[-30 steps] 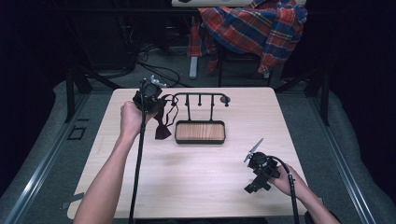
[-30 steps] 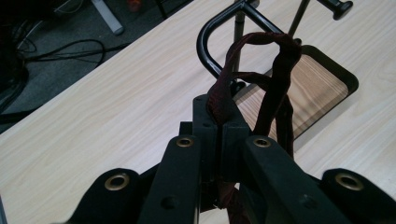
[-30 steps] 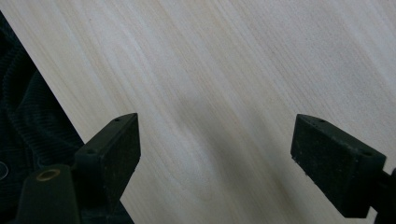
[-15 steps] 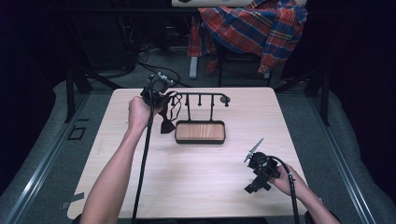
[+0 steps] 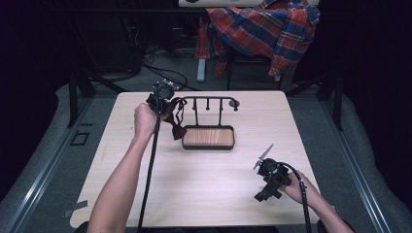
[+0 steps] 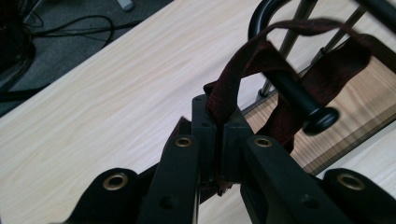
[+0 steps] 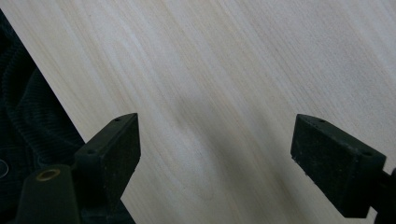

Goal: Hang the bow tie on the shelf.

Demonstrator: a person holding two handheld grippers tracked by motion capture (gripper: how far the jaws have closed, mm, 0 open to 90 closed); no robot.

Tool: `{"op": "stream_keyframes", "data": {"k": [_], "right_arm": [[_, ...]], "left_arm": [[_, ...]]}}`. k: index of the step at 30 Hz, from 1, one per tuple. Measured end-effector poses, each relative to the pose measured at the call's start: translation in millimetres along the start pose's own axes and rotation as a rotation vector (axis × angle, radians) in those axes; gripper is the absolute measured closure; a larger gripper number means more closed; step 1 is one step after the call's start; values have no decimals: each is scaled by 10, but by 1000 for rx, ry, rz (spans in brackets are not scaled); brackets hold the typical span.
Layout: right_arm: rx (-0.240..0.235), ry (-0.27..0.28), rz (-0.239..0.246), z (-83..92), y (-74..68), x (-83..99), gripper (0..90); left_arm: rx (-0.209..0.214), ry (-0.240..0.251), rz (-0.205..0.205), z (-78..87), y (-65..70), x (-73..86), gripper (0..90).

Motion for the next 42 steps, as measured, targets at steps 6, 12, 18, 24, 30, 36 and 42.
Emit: {"op": "stream_keyframes", "data": {"k": [6, 12, 18, 24, 30, 36, 42], "right_arm": [[-10, 9, -8, -11, -14, -8, 159], [-9, 4, -4, -11, -13, -6, 159], [-10, -1, -10, -14, -17, -4, 158], [-9, 3, -10, -10, -14, -4, 159], [-2, 2, -6, -2, -4, -4, 159], [-1, 0, -8, -7, 1, -2, 159], [2, 12, -28, -1, 5, -7, 159]], "left_arm": [[-6, -33, -5, -103, -13, 82, 851], [-6, -54, -9, -137, -25, 111, 786], [-21, -63, 5, -134, -67, 133, 684], [-85, -41, 48, -84, -171, 142, 411], [-70, -22, 57, -13, -196, 169, 253], [-59, -16, 52, 26, -200, 182, 169], [-61, 12, 79, 101, -221, 179, 117]]}}
Point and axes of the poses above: each handheld gripper's, and its own axes: z roughly backward along the jaws, x roughly out of its underside, y roughly to its right, the point moved 10 cm from there along -z, roughly forward along the jaws, and after that the axes turned 9 degrees about z, right-handed, at the moved point
